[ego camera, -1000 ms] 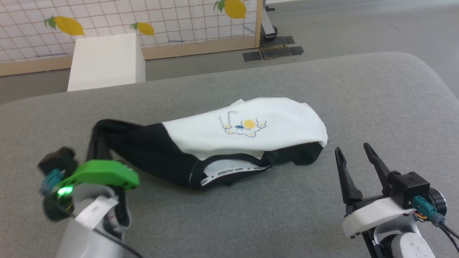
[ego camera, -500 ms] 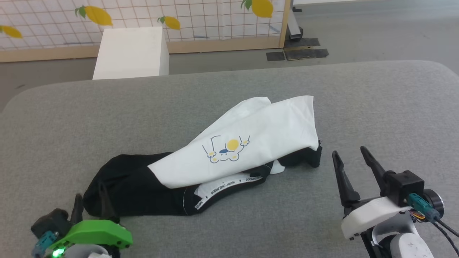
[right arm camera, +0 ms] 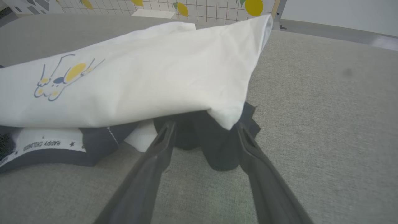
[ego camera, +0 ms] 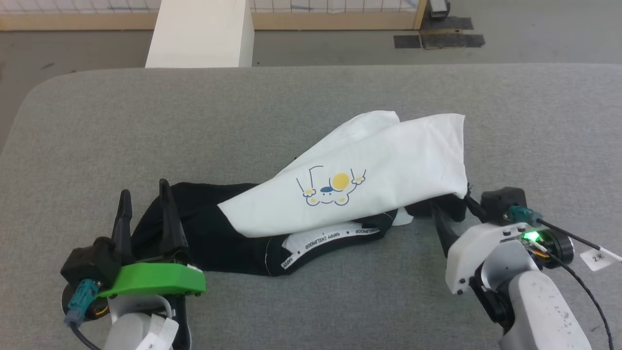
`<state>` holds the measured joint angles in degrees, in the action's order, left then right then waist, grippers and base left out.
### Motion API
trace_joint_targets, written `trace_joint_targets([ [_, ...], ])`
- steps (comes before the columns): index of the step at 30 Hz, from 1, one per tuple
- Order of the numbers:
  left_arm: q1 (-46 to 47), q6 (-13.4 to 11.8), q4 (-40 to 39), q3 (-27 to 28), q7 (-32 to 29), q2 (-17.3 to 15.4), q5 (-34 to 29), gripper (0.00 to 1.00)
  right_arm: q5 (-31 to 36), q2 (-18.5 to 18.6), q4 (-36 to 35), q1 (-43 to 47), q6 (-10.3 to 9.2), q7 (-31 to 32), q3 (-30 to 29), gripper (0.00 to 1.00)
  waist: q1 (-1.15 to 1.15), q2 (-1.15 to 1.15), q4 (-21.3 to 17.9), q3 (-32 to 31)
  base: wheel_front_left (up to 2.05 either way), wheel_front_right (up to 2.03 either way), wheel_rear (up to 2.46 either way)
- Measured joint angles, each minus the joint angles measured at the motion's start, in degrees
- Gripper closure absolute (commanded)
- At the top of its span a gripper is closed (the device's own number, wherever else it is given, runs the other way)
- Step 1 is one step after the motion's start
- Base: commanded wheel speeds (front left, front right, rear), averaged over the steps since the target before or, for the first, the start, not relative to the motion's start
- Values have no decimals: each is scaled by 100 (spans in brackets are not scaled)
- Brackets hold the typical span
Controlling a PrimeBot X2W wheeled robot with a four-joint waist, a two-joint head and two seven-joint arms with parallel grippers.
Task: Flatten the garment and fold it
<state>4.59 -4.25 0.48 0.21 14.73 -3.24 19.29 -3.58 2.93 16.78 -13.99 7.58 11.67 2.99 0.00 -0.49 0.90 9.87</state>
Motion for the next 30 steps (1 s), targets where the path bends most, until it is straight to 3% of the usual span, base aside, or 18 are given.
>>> trace_joint_targets([
  [1, 9, -3, 0, -10, 0, 1, -9, 0, 1, 0, 33, -51, 0, -11, 33, 100, 0, 0, 24, 27, 0, 0, 0],
  [7, 15, -104, 33, -86, -1, 9, 79, 0, -59, -2, 104, -146, 0, -84, 147, 100, 0, 0, 82, 82, 0, 0, 0],
  [11, -4, -136, 92, -65, 0, 12, 91, 0, -303, 52, -286, 5, 0, -102, 324, 100, 0, 0, 9, -13, 0, 0, 0],
  [15, -96, -137, 112, 22, 0, 18, 90, 0, -610, 197, -1396, 436, 0, 144, 422, 100, 0, 0, -142, -160, 0, 0, 0],
  [24, -140, -76, 246, 250, 0, 21, 88, 0, -913, 589, -4647, 1220, 1, 1504, 129, 100, 0, 0, -538, -418, 0, 0, 0],
  [27, -148, -56, 265, 255, 0, 21, 88, 0, -818, 550, -5395, 1293, 0, 1838, -211, 100, 0, 0, -600, -490, 0, 0, 0],
  [30, -166, -42, 267, 209, 0, 22, 89, 0, -709, 514, -5601, 1288, 1, 2138, -602, 100, 0, 0, -621, -528, 0, 0, 0],
])
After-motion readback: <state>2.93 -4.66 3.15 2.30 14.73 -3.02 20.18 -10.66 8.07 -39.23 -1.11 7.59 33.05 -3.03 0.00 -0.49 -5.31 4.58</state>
